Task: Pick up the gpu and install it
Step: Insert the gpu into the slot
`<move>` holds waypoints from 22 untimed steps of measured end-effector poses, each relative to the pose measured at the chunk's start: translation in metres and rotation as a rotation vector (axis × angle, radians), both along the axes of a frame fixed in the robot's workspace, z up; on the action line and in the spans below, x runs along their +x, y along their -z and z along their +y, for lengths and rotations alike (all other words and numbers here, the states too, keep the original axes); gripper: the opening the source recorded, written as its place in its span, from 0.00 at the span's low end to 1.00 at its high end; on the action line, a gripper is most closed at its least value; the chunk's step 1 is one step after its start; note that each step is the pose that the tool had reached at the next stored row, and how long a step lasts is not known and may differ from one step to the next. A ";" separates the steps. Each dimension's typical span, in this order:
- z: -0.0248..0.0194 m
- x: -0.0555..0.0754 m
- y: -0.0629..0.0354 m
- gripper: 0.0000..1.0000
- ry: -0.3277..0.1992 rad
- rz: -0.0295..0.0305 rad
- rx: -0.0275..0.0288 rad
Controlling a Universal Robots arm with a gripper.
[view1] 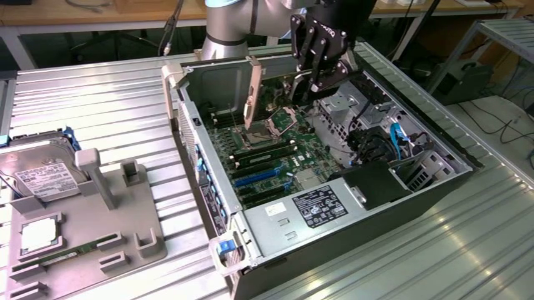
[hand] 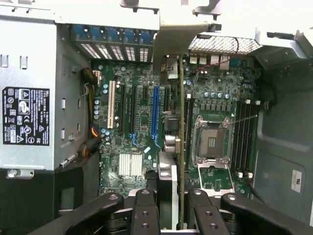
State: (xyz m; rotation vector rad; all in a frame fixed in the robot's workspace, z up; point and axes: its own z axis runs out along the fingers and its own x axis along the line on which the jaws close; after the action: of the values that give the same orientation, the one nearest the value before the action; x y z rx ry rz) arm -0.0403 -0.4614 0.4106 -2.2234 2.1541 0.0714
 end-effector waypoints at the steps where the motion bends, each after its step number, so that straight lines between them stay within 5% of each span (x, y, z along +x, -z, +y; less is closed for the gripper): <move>1: 0.0000 0.000 0.0011 0.28 0.004 0.0000 0.0001; 22: -0.0002 -0.001 0.0250 0.28 0.005 0.0013 0.0002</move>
State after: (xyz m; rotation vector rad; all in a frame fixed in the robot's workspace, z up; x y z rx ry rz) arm -0.0415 -0.4616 0.3856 -2.2185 2.1600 0.0728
